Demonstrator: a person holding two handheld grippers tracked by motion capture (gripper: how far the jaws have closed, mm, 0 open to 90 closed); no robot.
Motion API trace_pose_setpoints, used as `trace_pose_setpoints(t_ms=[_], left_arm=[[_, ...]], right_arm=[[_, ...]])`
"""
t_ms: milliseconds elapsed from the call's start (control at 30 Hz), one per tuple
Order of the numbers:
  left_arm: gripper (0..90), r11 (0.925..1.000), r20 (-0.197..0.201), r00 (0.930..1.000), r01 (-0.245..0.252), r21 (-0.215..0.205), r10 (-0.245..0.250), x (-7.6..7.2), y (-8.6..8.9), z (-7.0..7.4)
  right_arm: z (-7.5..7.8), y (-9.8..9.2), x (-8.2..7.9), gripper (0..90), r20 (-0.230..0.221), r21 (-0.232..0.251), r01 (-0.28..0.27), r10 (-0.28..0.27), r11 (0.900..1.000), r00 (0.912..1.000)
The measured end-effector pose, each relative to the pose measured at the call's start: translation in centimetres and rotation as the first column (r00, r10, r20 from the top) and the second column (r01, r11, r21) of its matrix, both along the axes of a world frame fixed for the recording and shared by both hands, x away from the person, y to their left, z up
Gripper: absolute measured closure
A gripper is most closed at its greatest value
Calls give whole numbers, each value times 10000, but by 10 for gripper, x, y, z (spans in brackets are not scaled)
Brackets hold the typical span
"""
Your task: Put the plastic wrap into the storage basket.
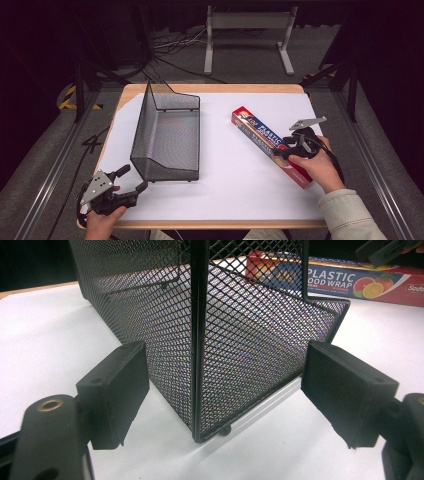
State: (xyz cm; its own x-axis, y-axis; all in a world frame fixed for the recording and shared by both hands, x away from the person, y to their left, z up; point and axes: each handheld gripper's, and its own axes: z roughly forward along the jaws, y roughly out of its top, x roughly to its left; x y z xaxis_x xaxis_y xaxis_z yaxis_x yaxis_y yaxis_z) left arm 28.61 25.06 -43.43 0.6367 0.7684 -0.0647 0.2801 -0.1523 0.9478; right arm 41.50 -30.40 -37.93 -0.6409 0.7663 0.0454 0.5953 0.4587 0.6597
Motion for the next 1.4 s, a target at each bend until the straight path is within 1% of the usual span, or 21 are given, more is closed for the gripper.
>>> trace_pose_setpoints(t_ms=[33,100,167,233,300,467,600,767,833,933,1133,1167,1200,1300,1400], left_arm=[[199,10000,-1,10000,-9,0,9,0,0,0],[199,10000,-1,10000,-6,1,6,0,0,0],[198,10000,-11,10000,7,10,-7,0,0,0],[198,10000,-16,10000,9,14,-9,0,0,0],[197,10000,-35,10000,-2,10,2,0,0,0],[197,10000,-20,10000,15,19,-15,1,0,-1],[197,10000,-40,10000,27,-11,-27,1,0,-1],[197,10000,-37,10000,24,8,-24,1,0,-1],[197,10000,-41,10000,18,12,-18,1,0,-1],[196,10000,-54,10000,-10,11,10,1,0,-2],[196,10000,-108,9999,-23,-37,23,1,0,-2],[196,10000,-94,10000,-9,3,9,1,0,-2],[196,10000,-93,10000,-8,1,8,1,0,-2],[196,10000,-106,9999,8,15,-7,1,1,-2],[196,10000,-106,9999,4,17,-4,1,1,-2]], right_arm=[[-1,1,1,304,54,-72,-12,13,10000,10000],[0,1,3,305,5,30,54,-54,10000,10000],[0,1,5,304,-16,-61,141,-141,9999,9999],[0,0,7,294,-2,-187,171,-171,9997,9999],[-2,1,10,272,-30,-448,255,-256,9987,9997],[-10,3,19,238,-429,-707,293,-324,9971,9986],[-16,3,26,226,-869,-790,350,-418,9963,9953],[-22,6,32,224,-1189,-947,331,-443,9950,9919],[-25,7,34,227,-1303,-981,244,-371,9949,9908],[-28,10,37,242,-1584,-1257,116,-316,9920,9869],[-30,13,40,254,-1679,-1540,27,-289,9881,9854],[-31,14,41,265,-1816,-1666,-17,-290,9860,9829],[-31,14,41,265,-1816,-1666,-17,-290,9860,9829],[-32,15,42,301,-1962,-1641,-50,-276,9864,9802],[-32,16,42,352,-2135,-1566,-91,-249,9876,9766]])
